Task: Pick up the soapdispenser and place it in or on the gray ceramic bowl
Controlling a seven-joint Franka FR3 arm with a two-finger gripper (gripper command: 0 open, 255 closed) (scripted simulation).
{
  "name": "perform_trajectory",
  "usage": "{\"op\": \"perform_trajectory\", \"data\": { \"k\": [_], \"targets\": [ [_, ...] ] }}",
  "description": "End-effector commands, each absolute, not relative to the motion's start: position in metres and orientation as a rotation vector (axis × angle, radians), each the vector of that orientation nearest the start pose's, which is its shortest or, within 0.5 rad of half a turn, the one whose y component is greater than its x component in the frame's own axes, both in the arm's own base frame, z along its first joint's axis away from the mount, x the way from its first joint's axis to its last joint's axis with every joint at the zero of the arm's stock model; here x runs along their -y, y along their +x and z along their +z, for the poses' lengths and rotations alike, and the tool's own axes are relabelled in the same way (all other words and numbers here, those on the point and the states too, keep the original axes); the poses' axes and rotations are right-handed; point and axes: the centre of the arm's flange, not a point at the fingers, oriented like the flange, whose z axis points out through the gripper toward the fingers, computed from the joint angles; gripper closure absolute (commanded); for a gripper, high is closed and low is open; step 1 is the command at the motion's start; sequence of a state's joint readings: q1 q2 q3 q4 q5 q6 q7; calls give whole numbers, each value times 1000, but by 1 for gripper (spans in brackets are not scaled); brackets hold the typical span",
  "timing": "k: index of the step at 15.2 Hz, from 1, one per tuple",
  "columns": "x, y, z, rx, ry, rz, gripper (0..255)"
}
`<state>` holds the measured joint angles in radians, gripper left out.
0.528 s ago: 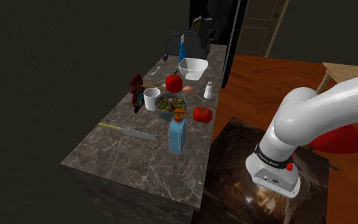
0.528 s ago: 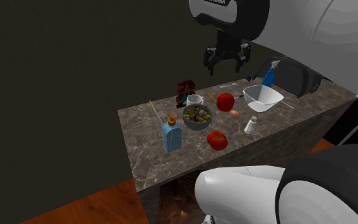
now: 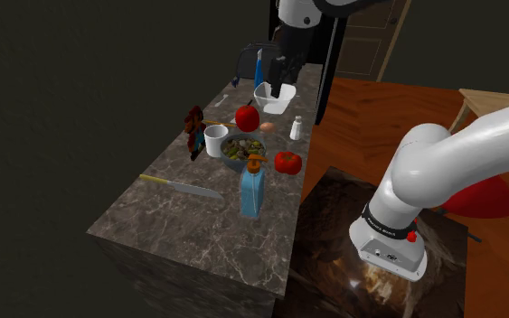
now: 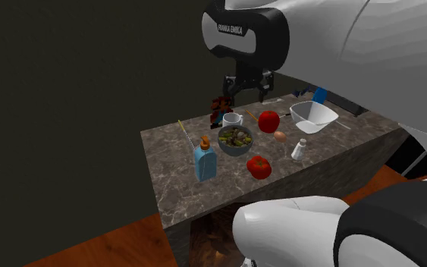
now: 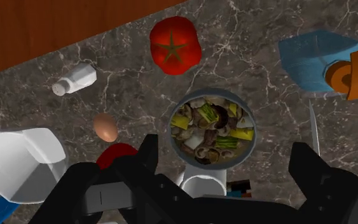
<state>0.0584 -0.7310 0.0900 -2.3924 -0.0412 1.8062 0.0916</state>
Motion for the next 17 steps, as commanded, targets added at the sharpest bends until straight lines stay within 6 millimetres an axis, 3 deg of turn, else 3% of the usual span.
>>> {"op": "perform_trajectory", "data": {
  "k": [1, 13, 17],
  "targets": [
    [-72, 341, 560, 99, -3209, -228, 0],
    [-182, 336, 456, 258, -3165, -120, 0],
    [-189, 336, 433, 268, -3162, -114, 0]
  ]
}}
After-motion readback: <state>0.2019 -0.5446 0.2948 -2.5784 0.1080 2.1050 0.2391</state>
